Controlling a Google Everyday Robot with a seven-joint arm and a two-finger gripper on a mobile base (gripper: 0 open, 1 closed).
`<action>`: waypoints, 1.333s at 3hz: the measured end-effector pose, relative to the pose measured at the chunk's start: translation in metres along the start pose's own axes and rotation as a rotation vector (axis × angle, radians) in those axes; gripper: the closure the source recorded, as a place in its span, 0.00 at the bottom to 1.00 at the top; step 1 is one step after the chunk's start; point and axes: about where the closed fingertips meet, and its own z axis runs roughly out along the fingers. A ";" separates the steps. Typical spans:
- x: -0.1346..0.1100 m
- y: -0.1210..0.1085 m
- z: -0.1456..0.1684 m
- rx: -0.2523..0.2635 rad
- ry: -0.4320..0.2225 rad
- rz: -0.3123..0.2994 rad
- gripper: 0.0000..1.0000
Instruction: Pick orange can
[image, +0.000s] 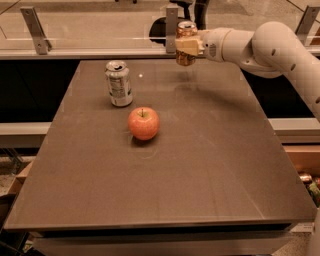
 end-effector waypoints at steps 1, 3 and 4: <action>-0.030 0.005 -0.018 0.041 -0.017 -0.023 1.00; -0.089 0.014 -0.069 0.152 -0.104 -0.101 1.00; -0.089 0.014 -0.069 0.152 -0.104 -0.101 1.00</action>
Offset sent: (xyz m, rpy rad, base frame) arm -0.0533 -0.0342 0.1111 -0.0062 -0.2115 -0.1345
